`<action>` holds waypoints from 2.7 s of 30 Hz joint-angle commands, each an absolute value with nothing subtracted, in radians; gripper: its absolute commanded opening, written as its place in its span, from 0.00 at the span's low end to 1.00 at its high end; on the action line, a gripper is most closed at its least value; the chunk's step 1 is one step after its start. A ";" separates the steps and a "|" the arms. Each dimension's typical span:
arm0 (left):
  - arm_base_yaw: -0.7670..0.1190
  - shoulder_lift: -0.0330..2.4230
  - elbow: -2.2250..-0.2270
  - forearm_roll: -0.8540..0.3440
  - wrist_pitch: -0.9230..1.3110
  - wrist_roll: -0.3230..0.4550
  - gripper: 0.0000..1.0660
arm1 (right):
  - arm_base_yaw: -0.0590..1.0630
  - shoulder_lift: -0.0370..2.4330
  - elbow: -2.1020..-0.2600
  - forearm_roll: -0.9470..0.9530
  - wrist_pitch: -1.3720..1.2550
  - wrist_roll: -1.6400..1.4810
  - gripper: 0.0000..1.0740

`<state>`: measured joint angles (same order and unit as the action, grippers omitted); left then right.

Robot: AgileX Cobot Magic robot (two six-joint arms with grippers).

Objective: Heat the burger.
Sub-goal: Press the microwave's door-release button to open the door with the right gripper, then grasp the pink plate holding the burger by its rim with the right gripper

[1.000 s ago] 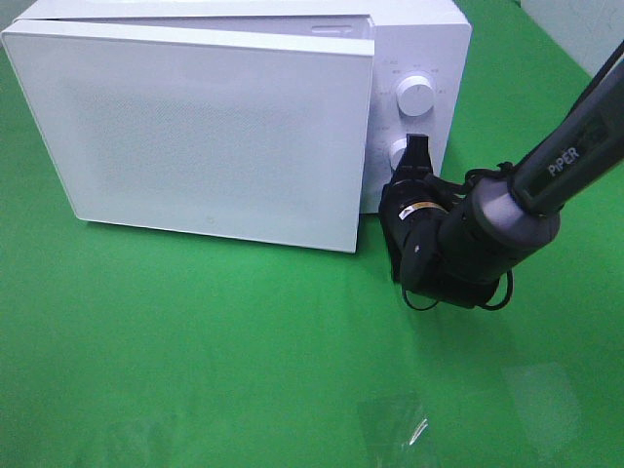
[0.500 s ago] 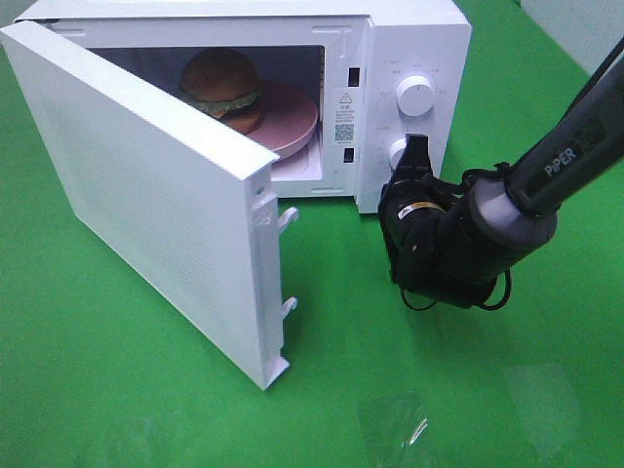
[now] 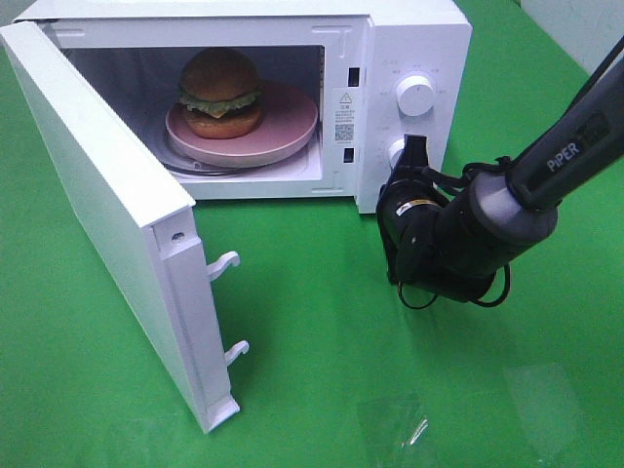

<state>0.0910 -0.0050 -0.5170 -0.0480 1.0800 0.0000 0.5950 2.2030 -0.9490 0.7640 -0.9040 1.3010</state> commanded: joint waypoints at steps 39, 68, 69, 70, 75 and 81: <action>0.093 -0.009 -0.516 -0.050 1.066 0.000 0.89 | 0.582 1.768 -0.718 0.421 -0.340 0.490 0.00; 0.093 -0.009 -0.516 -0.050 1.066 0.000 0.89 | 0.582 1.447 -0.719 0.412 0.210 -0.591 0.02; 0.093 -0.009 -0.516 -0.050 1.066 0.000 0.89 | 0.582 1.439 -0.720 0.396 0.226 -0.622 0.02; 0.093 -0.009 -0.516 -0.050 1.066 0.000 0.89 | 0.582 1.439 -0.720 0.396 0.226 -0.622 0.02; 0.093 -0.009 -0.516 -0.050 1.066 0.000 0.89 | 0.582 1.423 -0.769 0.211 0.404 -0.669 0.03; 0.093 -0.009 -0.516 -0.050 1.066 0.000 0.89 | 0.582 1.423 -0.870 -0.007 0.570 -0.670 0.03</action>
